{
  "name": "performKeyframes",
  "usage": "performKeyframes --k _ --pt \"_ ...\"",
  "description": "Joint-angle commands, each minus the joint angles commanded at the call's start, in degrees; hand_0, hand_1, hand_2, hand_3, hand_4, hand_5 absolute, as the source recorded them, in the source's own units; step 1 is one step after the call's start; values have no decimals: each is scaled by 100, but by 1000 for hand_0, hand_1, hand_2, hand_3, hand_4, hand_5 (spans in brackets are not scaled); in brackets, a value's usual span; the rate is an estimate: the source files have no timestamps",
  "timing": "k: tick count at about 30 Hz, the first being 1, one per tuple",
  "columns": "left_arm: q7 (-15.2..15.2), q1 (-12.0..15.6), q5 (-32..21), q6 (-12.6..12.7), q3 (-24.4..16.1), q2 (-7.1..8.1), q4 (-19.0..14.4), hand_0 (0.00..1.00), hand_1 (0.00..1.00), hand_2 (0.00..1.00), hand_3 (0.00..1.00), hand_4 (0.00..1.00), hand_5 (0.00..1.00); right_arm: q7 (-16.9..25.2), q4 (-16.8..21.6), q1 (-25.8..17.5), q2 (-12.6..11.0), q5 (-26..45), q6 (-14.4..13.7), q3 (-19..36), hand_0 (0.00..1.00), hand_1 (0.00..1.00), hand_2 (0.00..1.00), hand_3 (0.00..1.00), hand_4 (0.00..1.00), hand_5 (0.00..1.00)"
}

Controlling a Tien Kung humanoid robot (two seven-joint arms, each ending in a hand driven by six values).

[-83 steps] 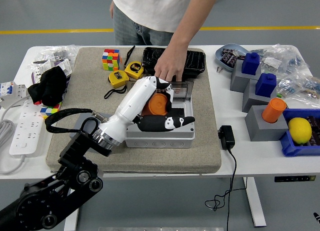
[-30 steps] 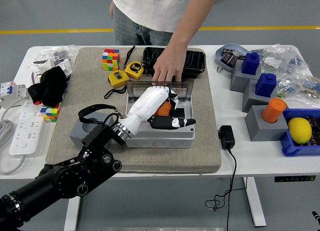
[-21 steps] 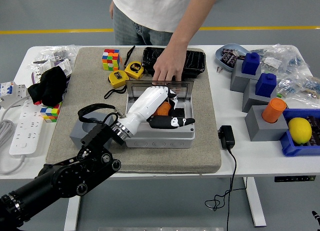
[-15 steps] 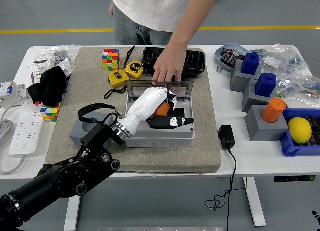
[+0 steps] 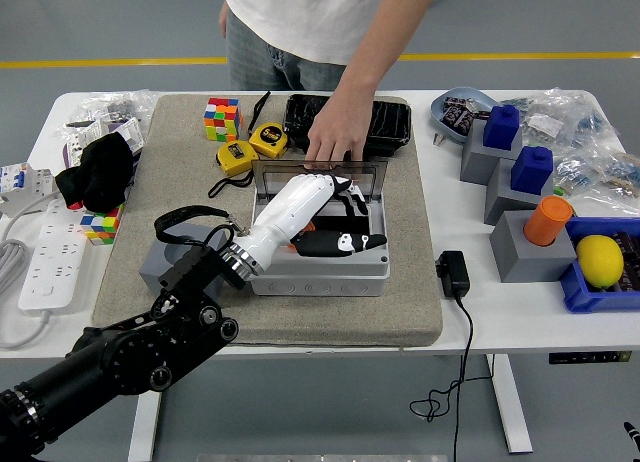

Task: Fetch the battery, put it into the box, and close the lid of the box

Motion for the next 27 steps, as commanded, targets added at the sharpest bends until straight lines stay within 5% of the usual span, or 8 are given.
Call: performKeyframes --k 11,18,27 --pt "22 39 55 -20 40 56 -195 493 526 469 478 998 859 -1 0 -14 1 2 1 -18 998 967 882 756 998 856" --pt "244 217 293 -361 112 347 -950 489 523 473 481 998 866 -4 0 -37 -1 -21 -5 19 998 968 882 756 998 854" --pt "400 414 -24 -781 52 715 -2184 449 518 483 487 998 909 -1 0 -46 6 -8 0 19 998 964 880 756 998 852"
